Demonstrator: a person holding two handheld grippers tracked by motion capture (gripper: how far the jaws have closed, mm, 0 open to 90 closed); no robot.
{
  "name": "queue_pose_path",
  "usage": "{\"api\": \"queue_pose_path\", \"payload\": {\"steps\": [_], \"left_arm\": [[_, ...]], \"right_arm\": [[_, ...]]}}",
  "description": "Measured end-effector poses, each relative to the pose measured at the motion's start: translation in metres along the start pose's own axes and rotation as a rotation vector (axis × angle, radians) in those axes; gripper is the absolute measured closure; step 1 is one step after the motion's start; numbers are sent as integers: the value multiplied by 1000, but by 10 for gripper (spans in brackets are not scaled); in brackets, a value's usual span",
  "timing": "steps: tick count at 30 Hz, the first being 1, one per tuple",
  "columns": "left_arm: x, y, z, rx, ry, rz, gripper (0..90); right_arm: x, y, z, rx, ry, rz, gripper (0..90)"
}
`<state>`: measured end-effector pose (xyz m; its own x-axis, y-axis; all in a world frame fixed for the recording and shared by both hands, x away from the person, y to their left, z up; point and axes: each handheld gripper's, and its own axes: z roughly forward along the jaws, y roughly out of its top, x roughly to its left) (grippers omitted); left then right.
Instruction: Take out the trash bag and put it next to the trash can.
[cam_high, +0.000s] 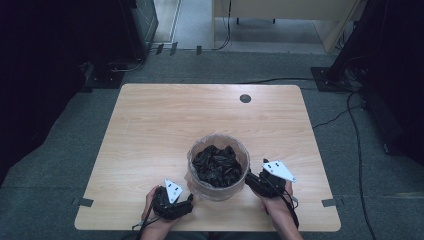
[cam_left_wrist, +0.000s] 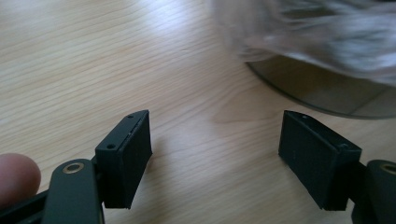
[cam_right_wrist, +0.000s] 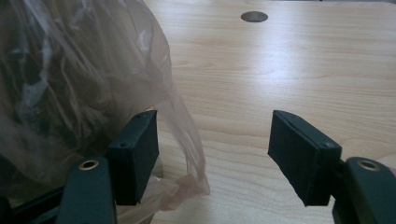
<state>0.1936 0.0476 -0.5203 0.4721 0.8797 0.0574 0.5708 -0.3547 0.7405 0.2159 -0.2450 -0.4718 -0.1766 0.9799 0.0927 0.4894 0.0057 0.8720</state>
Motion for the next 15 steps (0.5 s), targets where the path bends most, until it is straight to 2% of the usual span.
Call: {"api": "queue_pose_path", "payload": {"steps": [2, 8, 11, 14, 15], "left_arm": [[-3, 1, 1, 0, -4, 10, 240], [0, 14, 2, -50, 11, -23, 245], [-3, 19, 3, -62, 25, -4, 274], [-8, 21, 2, -87, 25, 33, 397], [-10, 22, 2, -100, 21, 33, 449]], "right_arm": [[0, -1, 1, -2, -2, 10, 342], [1, -2, 0, -5, -3, 7, 346], [-3, -1, -3, -6, -3, 2, 327], [-13, -1, -8, -7, -12, 43, 327], [-18, -2, -10, -5, -21, 49, 327]]}}
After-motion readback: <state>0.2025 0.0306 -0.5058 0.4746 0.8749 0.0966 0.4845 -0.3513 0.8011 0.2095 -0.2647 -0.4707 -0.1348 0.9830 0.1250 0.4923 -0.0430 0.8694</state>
